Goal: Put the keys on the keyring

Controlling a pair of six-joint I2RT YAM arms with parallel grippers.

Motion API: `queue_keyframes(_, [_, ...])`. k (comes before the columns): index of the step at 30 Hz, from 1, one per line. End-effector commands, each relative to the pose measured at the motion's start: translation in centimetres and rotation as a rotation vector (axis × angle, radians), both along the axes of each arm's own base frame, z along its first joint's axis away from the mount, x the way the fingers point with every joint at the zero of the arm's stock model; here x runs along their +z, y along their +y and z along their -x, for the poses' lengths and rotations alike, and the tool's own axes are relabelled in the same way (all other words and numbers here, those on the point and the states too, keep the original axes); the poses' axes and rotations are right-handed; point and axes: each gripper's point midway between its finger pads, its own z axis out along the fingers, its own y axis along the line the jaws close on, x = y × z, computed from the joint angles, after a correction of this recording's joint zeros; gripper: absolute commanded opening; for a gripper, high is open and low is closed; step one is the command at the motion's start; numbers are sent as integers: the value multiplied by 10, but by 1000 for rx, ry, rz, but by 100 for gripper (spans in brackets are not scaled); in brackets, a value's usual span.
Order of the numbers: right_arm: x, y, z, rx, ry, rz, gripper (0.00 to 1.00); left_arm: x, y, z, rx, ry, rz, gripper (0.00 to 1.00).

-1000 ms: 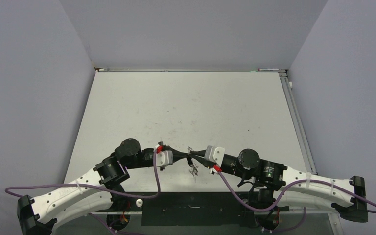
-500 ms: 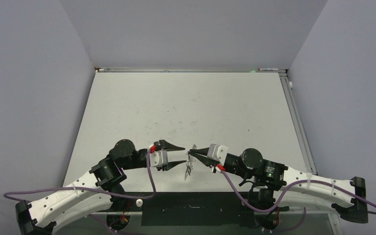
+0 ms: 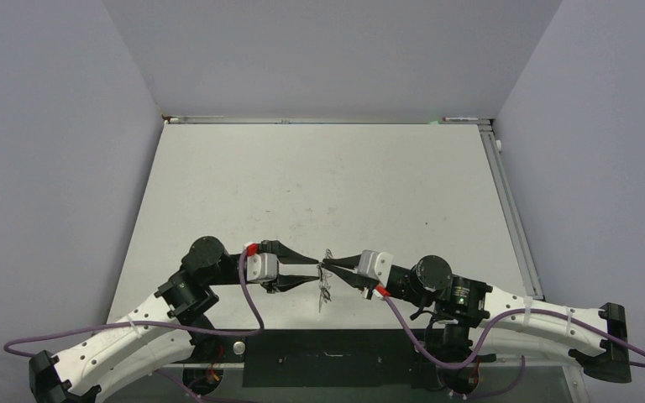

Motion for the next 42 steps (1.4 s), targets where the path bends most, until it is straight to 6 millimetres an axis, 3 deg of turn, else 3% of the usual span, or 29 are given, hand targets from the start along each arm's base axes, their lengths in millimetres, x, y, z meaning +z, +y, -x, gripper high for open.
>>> queue_keyframes(1, [32,5,4,34,-26,-112,5,14,-2,11,-71,-19,42,31])
queue_keyframes(15, [29,13,9,72,-17,-107,5,14,-1,4,-31,-23,44,17])
queue_keyframes(17, [28,14,10,79,-16,-103,5,15,-1,2,-16,-23,43,19])
queue_keyframes(20, [29,14,11,86,-14,-102,5,14,0,-2,10,-25,41,30])
queue_keyframes(26, [28,13,11,82,-11,-99,5,16,3,-9,54,-34,41,30])
queue_keyframes(37, [28,17,12,94,-13,-100,5,16,0,5,-32,-40,53,13])
queue_keyframes(42, [27,19,12,100,-11,-98,5,20,2,8,-39,-53,69,0])
